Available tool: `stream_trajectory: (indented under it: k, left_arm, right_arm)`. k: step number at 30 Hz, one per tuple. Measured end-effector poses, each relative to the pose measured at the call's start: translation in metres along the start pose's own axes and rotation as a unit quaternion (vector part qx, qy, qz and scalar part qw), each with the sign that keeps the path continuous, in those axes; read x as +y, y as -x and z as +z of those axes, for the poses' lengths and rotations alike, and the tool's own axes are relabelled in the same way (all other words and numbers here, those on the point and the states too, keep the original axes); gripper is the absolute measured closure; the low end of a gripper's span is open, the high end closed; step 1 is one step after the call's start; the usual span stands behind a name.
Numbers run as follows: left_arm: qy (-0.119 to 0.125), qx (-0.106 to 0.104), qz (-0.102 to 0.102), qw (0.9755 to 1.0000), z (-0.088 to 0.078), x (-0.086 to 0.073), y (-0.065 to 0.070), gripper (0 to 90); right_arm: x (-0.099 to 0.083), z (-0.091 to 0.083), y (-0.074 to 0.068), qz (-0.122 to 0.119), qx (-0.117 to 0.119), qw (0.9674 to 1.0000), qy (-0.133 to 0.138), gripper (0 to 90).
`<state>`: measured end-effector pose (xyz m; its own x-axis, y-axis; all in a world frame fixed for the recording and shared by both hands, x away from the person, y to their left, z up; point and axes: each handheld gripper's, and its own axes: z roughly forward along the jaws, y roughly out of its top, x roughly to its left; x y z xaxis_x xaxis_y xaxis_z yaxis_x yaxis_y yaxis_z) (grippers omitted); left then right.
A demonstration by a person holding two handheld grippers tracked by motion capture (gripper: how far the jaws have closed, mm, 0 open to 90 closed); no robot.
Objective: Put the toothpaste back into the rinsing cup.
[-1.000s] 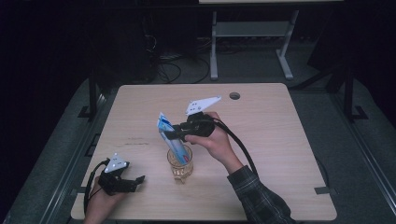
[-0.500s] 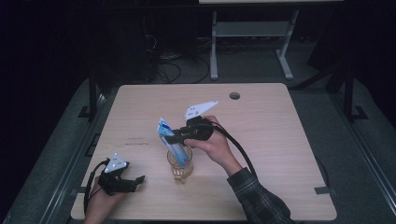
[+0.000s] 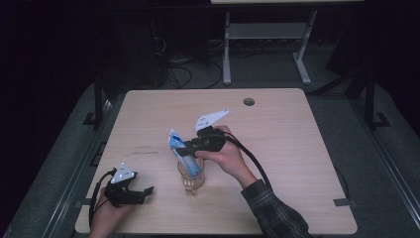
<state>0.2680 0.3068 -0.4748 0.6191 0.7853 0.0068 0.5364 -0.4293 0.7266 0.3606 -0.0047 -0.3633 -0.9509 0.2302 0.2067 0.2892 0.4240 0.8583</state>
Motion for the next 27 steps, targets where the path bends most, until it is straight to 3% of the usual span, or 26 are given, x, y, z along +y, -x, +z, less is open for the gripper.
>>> stream_trajectory:
  k: [16,27]
  left_arm:
    - [0.0,0.0,0.0,1.0,0.0,0.0,0.0001,13.0]
    - [0.0,0.0,0.0,1.0,0.0,0.0,0.0,13.1]
  right_arm:
    - [-0.0036,0.0039,-0.0015,-0.013,0.002,0.9999,-0.009,70.6]
    - [-0.0041,-0.0005,-0.0008,-0.02,-0.017,0.9997,-0.003,46.5]
